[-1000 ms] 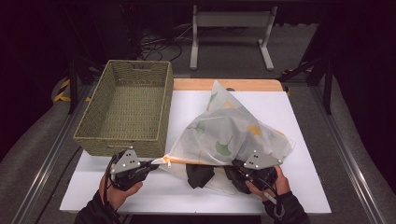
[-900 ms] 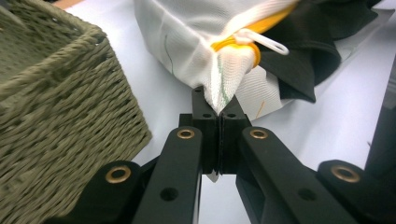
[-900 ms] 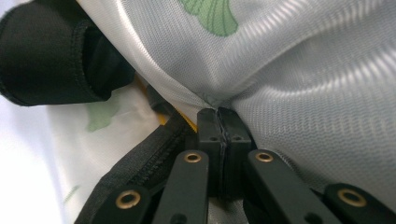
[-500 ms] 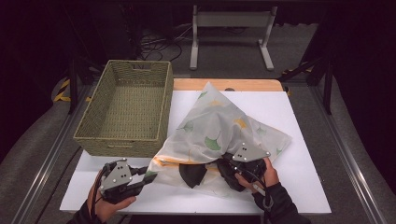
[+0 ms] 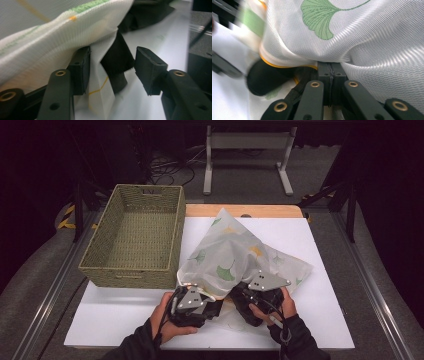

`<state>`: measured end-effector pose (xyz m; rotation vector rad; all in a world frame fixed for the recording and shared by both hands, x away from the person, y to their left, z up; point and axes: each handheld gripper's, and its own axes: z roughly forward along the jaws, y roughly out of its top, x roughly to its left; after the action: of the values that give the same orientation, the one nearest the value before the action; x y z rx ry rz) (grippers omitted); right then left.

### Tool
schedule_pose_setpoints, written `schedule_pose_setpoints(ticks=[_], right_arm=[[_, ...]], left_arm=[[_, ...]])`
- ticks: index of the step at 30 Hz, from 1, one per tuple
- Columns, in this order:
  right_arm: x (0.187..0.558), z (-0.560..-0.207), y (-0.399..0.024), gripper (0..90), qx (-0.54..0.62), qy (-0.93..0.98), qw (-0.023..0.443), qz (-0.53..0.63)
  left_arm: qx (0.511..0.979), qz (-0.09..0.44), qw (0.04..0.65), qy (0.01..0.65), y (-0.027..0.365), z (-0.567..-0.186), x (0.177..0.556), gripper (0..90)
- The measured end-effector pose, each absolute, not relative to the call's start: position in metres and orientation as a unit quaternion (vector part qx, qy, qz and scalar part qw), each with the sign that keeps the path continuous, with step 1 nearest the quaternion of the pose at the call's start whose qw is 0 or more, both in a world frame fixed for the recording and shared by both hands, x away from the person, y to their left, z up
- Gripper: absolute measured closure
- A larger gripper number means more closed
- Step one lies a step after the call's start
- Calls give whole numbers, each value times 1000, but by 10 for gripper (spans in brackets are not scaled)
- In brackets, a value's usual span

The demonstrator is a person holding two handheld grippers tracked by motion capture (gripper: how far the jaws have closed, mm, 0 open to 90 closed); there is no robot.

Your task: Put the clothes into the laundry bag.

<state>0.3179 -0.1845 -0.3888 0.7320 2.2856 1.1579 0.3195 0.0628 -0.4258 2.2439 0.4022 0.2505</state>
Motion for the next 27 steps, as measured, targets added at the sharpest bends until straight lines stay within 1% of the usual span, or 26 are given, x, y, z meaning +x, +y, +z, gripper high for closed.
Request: schedule_pose_setpoints(ticks=[1, 2, 3, 4, 5, 6, 7, 9, 10, 11, 12, 15, 17, 18, 20, 21, 23, 25, 26, 27], right_arm=[[318, -389, -184, 896, 266, 834, 236, 423], [317, -388, -184, 896, 267, 833, 236, 423], [317, -388, -184, 896, 267, 833, 236, 423], [315, -387, -185, 896, 267, 832, 235, 427], [314, -386, -186, 895, 266, 831, 238, 427], [313, -385, -187, 895, 267, 830, 236, 430], [312, -384, -188, 895, 267, 828, 235, 433], [310, -383, -189, 895, 265, 829, 231, 436], [309, -382, -189, 895, 263, 829, 230, 436], [309, -382, -189, 895, 263, 829, 230, 436], [308, -382, -189, 895, 262, 829, 228, 438], [306, -381, -186, 895, 257, 831, 226, 439], [304, -382, -183, 895, 254, 834, 223, 437], [303, -383, -181, 895, 252, 835, 224, 435], [302, -384, -178, 895, 249, 838, 223, 432], [302, -384, -177, 895, 249, 838, 224, 431], [302, -385, -178, 895, 250, 838, 222, 431], [303, -386, -178, 895, 252, 838, 222, 430], [303, -386, -178, 895, 253, 838, 220, 430], [303, -386, -179, 895, 253, 839, 219, 430]], left_arm=[[894, 107, 404, 161, 54, -427, 321, 515], [900, 138, 389, 142, 47, -426, 318, 539], [900, 138, 389, 142, 47, -426, 318, 614], [900, 171, 379, 132, 47, -425, 316, 614], [899, 169, 381, 135, 51, -424, 318, 751], [897, 155, 387, 146, 59, -422, 322, 814], [897, 143, 389, 151, 71, -421, 325, 850], [892, 140, 395, 169, 94, -418, 325, 856], [887, 123, 406, 182, 107, -417, 325, 855], [887, 123, 406, 182, 107, -417, 325, 855], [882, 111, 416, 191, 118, -417, 324, 855], [872, 100, 426, 219, 148, -422, 316, 832], [868, 101, 426, 233, 162, -427, 313, 772], [868, 102, 421, 242, 169, -429, 311, 768], [866, 112, 415, 256, 181, -431, 309, 683], [863, 118, 414, 266, 186, -431, 308, 657], [850, 127, 427, 281, 199, -428, 305, 552], [835, 148, 438, 298, 211, -421, 303, 455], [825, 149, 449, 308, 218, -417, 303, 422], [825, 149, 449, 308, 218, -417, 303, 410]])
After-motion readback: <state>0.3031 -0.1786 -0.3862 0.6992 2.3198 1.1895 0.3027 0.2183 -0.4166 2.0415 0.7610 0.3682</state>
